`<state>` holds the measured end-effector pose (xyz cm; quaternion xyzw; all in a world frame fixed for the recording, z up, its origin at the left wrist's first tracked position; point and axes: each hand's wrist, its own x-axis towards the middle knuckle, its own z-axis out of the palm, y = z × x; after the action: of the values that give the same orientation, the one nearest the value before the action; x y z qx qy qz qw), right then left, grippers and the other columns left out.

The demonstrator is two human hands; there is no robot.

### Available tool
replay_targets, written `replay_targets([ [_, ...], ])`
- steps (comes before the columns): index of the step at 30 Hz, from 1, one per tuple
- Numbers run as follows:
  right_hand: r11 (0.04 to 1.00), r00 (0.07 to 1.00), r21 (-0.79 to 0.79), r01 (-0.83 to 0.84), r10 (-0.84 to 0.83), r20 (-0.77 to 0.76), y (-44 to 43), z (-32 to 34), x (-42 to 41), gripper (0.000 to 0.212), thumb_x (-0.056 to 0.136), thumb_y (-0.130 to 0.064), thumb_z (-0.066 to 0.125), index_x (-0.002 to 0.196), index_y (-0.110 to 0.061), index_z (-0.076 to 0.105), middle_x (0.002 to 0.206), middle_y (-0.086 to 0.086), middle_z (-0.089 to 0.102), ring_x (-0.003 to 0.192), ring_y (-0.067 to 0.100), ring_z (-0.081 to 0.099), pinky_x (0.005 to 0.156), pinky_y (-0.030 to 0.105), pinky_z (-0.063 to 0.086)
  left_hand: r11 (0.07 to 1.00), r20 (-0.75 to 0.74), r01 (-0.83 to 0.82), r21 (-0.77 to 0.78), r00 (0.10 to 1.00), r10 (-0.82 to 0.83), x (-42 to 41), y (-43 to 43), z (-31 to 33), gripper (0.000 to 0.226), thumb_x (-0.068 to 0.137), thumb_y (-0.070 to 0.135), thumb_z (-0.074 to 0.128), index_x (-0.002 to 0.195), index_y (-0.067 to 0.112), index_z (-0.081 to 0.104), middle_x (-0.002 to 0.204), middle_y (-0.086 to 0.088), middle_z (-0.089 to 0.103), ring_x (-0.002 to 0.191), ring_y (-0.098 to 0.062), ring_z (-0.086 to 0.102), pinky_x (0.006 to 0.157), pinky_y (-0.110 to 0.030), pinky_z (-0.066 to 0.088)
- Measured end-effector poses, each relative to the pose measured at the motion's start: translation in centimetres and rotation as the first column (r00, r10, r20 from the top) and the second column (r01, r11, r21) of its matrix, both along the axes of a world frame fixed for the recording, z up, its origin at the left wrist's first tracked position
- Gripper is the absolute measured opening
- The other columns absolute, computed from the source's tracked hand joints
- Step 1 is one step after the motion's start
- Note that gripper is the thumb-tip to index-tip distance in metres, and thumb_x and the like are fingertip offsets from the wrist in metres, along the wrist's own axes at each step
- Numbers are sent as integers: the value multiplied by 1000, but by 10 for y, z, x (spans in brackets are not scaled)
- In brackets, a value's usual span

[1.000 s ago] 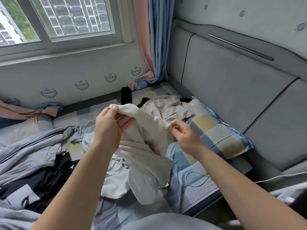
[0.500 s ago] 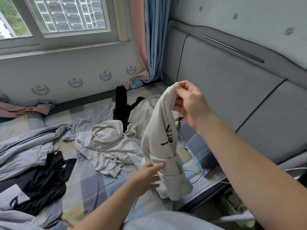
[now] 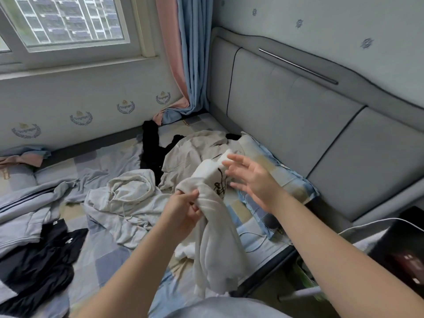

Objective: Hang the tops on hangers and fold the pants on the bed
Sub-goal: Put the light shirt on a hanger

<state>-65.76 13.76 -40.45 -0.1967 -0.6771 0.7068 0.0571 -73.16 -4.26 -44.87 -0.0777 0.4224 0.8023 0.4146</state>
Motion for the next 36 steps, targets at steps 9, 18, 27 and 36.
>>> replay_targets([
  [9, 942, 930, 76, -328, 307, 203, -51, -56, 26, 47, 83, -27, 81, 126, -31, 62, 115, -13, 71, 107, 6, 67, 87, 26, 56, 975, -189, -2, 220, 981, 45, -20, -23, 61, 28, 82, 8, 60, 110, 7, 60, 88, -10, 71, 71, -17, 71, 62, -26, 60],
  [18, 918, 971, 377, -124, 34, 238, -29, -73, 18, 20, 97, -17, 62, 78, -11, 59, 72, -1, 57, 70, 13, 50, 62, 29, 39, 941, -244, -337, 18, 911, 332, -59, -54, 57, 23, 97, -1, 56, 119, 7, 52, 107, -13, 63, 91, -23, 68, 77, -37, 61],
  [27, 959, 963, -133, 249, -231, 135, -19, -26, -19, 10, 101, -14, 57, 99, -13, 66, 87, 5, 70, 72, 15, 68, 53, 26, 55, 878, -439, 193, -437, 806, -396, 0, -37, 6, 62, 74, 35, 80, 130, 21, 59, 122, 3, 70, 106, -13, 70, 84, -29, 57],
  [36, 879, 967, -409, 246, -248, 49, -21, -1, -11, 15, 102, -19, 56, 105, -9, 67, 86, 7, 76, 74, 18, 74, 59, 32, 59, 847, -597, 76, -526, 677, -431, 19, -24, -40, 37, 84, 19, 79, 113, 34, 62, 105, 9, 69, 103, -10, 64, 82, -25, 51],
])
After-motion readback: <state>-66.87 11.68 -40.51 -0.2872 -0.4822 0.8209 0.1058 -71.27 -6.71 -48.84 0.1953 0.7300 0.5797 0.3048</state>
